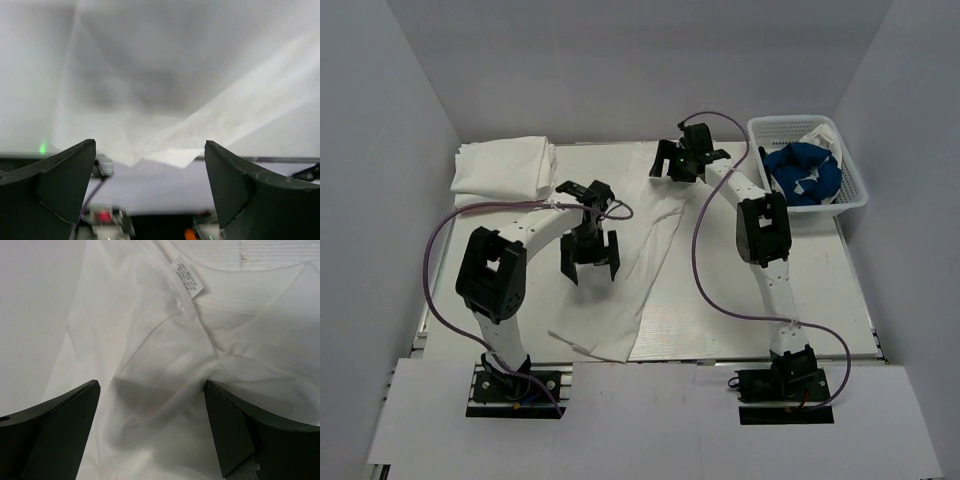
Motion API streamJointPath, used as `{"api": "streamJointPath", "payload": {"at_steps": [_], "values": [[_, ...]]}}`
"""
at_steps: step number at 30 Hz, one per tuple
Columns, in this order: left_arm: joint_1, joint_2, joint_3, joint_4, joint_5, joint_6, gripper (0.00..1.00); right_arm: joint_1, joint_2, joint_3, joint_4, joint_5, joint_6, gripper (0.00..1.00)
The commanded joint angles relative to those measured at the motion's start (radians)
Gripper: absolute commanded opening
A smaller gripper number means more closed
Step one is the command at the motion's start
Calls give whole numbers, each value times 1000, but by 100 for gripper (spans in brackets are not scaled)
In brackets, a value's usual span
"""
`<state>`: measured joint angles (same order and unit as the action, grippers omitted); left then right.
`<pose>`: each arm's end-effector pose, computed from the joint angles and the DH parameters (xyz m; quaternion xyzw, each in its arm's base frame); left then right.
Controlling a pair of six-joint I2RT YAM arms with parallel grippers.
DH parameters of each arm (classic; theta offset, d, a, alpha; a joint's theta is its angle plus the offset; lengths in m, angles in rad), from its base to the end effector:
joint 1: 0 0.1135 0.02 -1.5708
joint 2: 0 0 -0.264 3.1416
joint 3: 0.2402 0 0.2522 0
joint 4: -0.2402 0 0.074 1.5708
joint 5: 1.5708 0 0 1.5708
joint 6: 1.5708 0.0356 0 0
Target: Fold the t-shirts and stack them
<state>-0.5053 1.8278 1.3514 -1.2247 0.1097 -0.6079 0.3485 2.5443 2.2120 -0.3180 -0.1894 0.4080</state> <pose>0.2764 -0.1574 0.2014 0.0546 -0.9949 0.0121 0.0841 0.5392 0.2030 0.1728 -0.0154 0.8928 0.2420 0.3796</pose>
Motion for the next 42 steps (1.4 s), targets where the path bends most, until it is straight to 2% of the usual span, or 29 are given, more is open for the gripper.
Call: {"api": "streamJointPath", "payload": {"at_steps": [1,5,6,9,10,12,13,14,15,16,20,22,27,31,34,39,41,42], "values": [[-18,-25,155,28,-166,97,99,9,-82,17,-12,2,-55,90],[-61,7,210,198,-142,177,99,7,-235,-78,-21,27,-81,90],[-70,61,235,220,-142,195,99,4,-258,-104,-38,28,-80,90],[-93,177,420,226,-238,233,99,-12,-396,-164,-113,103,-57,90],[-93,258,530,226,-260,252,99,-17,-497,-191,-128,164,-51,90],[-93,338,641,208,-291,302,99,-40,-582,-274,-159,261,-20,90],[-93,375,726,208,-291,324,99,-48,-670,-398,-158,307,-11,90],[-102,437,759,241,-274,347,99,-58,-762,-449,-150,335,1,90],[-102,464,784,258,-254,393,99,-68,-851,-500,-110,352,8,90],[-102,487,811,277,-254,411,99,-71,-895,-644,-98,350,9,90],[-102,582,873,289,-243,462,99,-100,-1144,-826,-88,366,32,90],[-102,605,873,278,-243,471,99,-105,-1186,-889,-90,349,32,90],[-102,660,893,361,-131,482,99,-117,-1303,-1014,-105,355,29,90],[-102,747,960,390,-110,422,99,-129,-1308,-1026,-156,376,26,90],[-102,832,1066,402,-110,303,99,-134,-1308,-1040,-176,373,29,90],[-55,853,1032,510,-81,-37,99,-141,-1316,-1061,-213,335,32,90],[-41,883,1075,498,-145,-133,99,-144,-1326,-1066,-233,334,35,90],[-30,883,1075,498,-157,-232,99,-143,-1331,-1075,-234,326,35,90]]}}
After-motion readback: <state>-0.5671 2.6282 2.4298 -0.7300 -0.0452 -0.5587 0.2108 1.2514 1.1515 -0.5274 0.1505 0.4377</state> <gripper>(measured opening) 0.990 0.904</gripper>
